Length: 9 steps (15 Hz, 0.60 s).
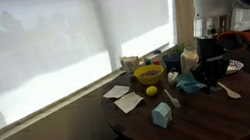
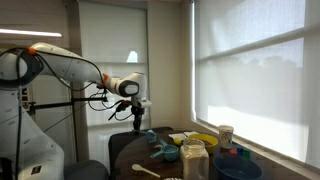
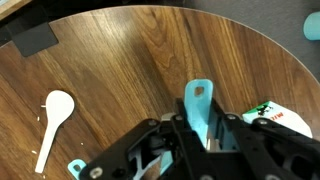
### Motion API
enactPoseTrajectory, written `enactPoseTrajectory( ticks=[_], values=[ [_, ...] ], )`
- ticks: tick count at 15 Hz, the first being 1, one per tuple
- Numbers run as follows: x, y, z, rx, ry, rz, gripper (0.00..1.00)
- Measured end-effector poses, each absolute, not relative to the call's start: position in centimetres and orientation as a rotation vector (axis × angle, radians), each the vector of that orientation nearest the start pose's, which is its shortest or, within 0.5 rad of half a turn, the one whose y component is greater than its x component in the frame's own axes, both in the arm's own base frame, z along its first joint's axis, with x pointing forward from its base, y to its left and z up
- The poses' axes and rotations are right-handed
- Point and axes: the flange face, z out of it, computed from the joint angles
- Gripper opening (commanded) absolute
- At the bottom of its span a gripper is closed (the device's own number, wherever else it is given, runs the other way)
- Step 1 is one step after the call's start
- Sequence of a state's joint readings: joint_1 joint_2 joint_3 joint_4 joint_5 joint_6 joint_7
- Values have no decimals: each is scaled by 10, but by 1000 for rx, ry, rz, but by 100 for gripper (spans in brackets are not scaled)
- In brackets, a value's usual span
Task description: Pick up the top blue measuring spoon from the stack and put it on the table, pick up the top blue measuring spoon from the stack and put it on the table
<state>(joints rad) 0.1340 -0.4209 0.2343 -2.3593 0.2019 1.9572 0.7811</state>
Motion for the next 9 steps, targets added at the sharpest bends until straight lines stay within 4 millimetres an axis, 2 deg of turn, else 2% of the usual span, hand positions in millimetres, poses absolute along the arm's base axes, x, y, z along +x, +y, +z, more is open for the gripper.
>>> enactPoseTrajectory(
  ticks=[2,3,6,9],
  values=[
    [395,172,474,-2973,761,80,26],
    [396,172,473,-2976,761,84,6],
    [395,173,472,-2980,743,86,6],
    [390,191,468,-3018,591,87,6]
  ],
)
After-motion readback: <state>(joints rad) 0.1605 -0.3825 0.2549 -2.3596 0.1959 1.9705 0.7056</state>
